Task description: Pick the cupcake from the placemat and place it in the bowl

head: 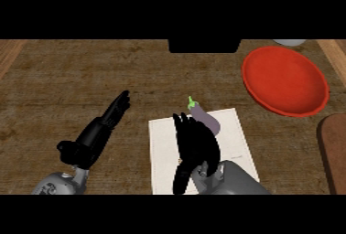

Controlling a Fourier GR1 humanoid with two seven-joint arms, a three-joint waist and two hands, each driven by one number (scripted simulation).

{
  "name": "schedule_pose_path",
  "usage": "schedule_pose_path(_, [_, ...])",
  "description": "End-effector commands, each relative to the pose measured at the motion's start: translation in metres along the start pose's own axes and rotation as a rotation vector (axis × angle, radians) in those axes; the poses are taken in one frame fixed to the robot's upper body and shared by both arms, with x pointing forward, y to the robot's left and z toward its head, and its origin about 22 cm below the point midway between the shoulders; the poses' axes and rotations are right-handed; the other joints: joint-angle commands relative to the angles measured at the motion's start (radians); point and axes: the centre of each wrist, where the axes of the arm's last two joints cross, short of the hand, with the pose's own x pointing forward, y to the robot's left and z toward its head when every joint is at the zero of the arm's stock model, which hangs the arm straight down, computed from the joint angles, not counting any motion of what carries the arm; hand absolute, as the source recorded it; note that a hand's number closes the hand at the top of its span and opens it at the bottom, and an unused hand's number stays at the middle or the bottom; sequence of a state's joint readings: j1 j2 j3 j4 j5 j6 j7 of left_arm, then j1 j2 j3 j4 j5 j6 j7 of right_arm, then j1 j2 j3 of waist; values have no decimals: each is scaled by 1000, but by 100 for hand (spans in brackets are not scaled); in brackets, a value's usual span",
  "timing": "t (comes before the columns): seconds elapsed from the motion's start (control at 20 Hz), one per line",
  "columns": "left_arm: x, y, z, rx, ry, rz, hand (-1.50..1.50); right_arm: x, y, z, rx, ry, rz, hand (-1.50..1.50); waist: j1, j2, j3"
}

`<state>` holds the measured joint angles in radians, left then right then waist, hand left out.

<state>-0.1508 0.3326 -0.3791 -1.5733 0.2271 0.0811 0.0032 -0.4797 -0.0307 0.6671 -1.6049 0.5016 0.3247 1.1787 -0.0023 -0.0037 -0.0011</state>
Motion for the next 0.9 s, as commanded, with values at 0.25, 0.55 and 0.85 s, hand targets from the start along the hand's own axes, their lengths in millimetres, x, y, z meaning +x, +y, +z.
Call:
schedule_pose_path(0.25, [4,0,-10,8,-1,-13,0,-10,31,-1,-61,236,92,-150,-6,1,1])
schedule_pose_path(0.55, [7,-7,-3,-6,9,-3,0,-12,27,-6,-38,278,58,-150,4,1,1])
schedule_pose_path(0.85, [1,12,-5,-2,-7,-2,0,-42,47,-24,-9,282,63,-150,0,4,1])
